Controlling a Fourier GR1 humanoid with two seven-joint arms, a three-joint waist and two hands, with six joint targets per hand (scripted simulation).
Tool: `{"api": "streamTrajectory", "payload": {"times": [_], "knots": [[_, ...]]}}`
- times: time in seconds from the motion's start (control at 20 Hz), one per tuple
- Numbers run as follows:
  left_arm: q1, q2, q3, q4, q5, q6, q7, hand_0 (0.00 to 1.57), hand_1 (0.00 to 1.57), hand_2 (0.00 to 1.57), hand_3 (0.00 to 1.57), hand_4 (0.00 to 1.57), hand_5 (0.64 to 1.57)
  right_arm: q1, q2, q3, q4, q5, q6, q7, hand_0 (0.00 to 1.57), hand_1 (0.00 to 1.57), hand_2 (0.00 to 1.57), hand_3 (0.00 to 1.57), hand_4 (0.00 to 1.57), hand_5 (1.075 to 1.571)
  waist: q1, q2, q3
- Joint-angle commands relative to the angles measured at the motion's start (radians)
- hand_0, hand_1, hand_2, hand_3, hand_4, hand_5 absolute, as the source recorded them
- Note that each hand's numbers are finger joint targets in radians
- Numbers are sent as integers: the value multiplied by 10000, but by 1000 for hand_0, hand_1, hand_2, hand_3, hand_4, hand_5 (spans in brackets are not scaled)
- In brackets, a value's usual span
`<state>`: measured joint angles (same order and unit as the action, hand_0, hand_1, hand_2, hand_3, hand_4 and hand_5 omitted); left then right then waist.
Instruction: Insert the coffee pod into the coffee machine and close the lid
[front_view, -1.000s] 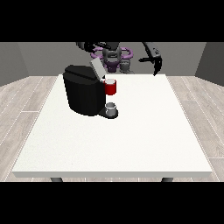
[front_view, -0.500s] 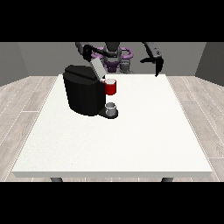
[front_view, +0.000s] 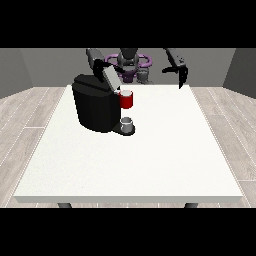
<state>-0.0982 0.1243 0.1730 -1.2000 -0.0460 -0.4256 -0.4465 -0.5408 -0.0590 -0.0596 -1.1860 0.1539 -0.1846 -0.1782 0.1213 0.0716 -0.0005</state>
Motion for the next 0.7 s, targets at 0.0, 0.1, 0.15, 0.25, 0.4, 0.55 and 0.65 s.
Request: {"api": "streamTrajectory", "payload": {"times": [0.0, 0.1, 0.15, 0.25, 0.4, 0.55, 0.65], "knots": [[148, 335, 77, 531, -28, -242, -719, 0, 0, 0, 0, 353, 1571, -465, -76, -225, 591, -162, 88, -94, 0, 0, 0, 0, 440, 1571, -51, 133, 4], [-222, -4, -45, 453, 74, 103, -90, 0, 0, 0, 0, 385, 1571, -732, -105, -289, 927, -184, 90, -228, 0, 0, 0, 0, 431, 1571, -67, 150, 5], [85, 271, 159, 346, 196, -89, -40, 0, 0, 0, 0, 376, 1571, -656, -1, -224, 904, 41, -275, -6, 0, 0, 0, 0, 438, 1571, 151, 31, 5], [-74, 46, -63, 519, -50, 169, -394, 0, 0, 0, 0, 369, 1571, -950, 245, -173, 1094, -54, -327, -63, 0, 0, 0, 0, 363, 1571, 100, 224, 4], [-455, -169, -273, 564, -156, 275, -609, 0, 0, 0, 0, 361, 1571, -1943, -550, -629, 1393, -163, 35, -2, 0, 0, 0, 0, 317, 1571, 338, 825, 4], [-670, 210, 119, 1258, -111, 287, -1449, 0, 0, 0, 0, 351, 1571, -1588, -438, -490, 1372, -296, 298, -681, 0, 0, 0, 0, 423, 1571, 49, 1082, 3], [-526, 407, 266, 928, 304, -29, -367, 0, 0, 0, 0, 354, 1571, -955, -220, -232, 1473, -160, 281, -785, 0, 0, 0, 0, 427, 1571, 160, 589, 6]]}}
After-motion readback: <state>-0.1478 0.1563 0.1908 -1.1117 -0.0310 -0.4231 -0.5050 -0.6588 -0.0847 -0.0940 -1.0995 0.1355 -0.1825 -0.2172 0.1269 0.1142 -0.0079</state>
